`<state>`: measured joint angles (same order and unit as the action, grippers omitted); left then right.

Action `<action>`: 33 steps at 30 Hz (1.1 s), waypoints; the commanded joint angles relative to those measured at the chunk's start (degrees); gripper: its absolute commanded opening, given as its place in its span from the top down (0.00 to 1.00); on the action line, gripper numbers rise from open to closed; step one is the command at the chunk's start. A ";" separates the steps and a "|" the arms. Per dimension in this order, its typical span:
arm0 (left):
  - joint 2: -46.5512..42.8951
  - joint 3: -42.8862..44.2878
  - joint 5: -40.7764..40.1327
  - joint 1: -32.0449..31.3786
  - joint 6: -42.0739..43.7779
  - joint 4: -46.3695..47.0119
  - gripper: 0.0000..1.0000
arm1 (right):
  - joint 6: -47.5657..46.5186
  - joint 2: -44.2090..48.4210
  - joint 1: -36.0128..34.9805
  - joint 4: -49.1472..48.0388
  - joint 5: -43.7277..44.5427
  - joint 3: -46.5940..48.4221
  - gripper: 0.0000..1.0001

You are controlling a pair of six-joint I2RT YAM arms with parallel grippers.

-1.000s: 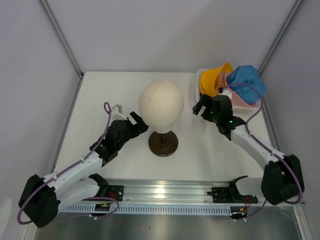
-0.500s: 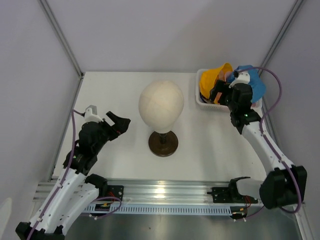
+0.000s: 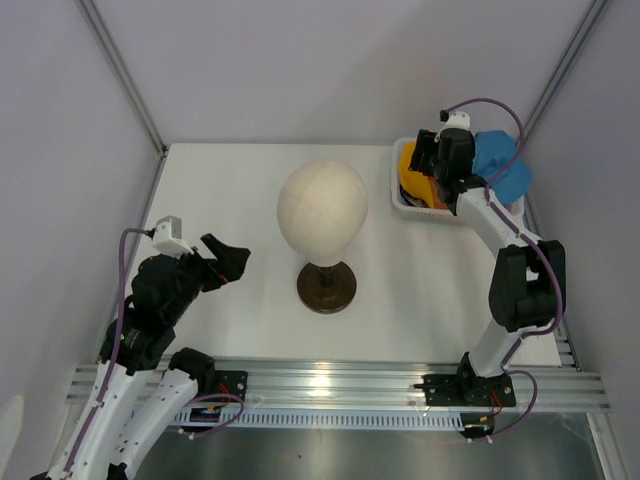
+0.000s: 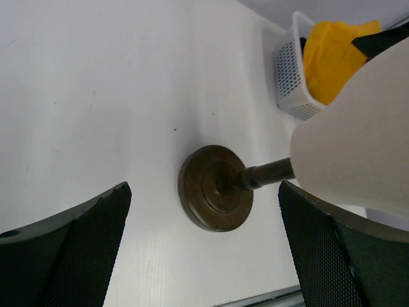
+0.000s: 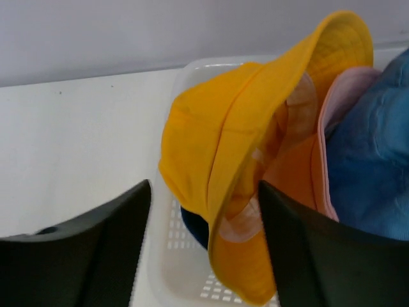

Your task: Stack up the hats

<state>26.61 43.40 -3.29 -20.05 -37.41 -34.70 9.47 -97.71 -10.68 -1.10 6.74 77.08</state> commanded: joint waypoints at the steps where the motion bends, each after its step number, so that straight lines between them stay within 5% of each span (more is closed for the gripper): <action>1: -0.24 2.92 -3.99 0.37 3.39 -3.71 0.00 | -1.21 -3.35 0.13 -2.32 1.96 5.71 0.37; 2: -0.33 3.36 -4.44 0.45 3.92 -3.88 0.00 | -1.39 -3.80 0.13 -2.41 2.31 6.58 0.68; 4: 0.11 4.24 -5.93 0.37 5.06 -4.32 0.00 | -1.83 -4.68 0.22 -1.72 3.19 10.01 1.00; 10: 1.07 5.65 -8.22 0.37 7.26 -2.40 0.01 | 3.43 -3.46 0.83 7.78 -10.05 24.86 1.00; 15: 2.57 5.65 -7.08 0.37 7.96 -1.16 0.01 | 20.20 -0.02 1.10 -4.94 -27.09 29.79 1.00; 21: 1.96 4.33 -5.33 0.37 7.96 -0.20 0.00 | 37.62 -7.13 -2.75 -13.22 -39.69 44.54 1.00; 27: -0.33 3.54 -5.32 0.37 7.70 -0.54 0.00 | 34.21 -14.52 -14.17 -7.69 -37.78 60.19 1.00; 33: -3.67 3.01 -6.99 0.37 7.44 -1.07 0.00 | 36.59 -15.06 -22.18 -7.52 -38.91 63.46 1.00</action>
<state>24.23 46.54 -9.15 -20.05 -30.92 -36.99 44.34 -113.60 -30.46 -8.21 -30.41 137.80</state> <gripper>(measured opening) 0.994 0.010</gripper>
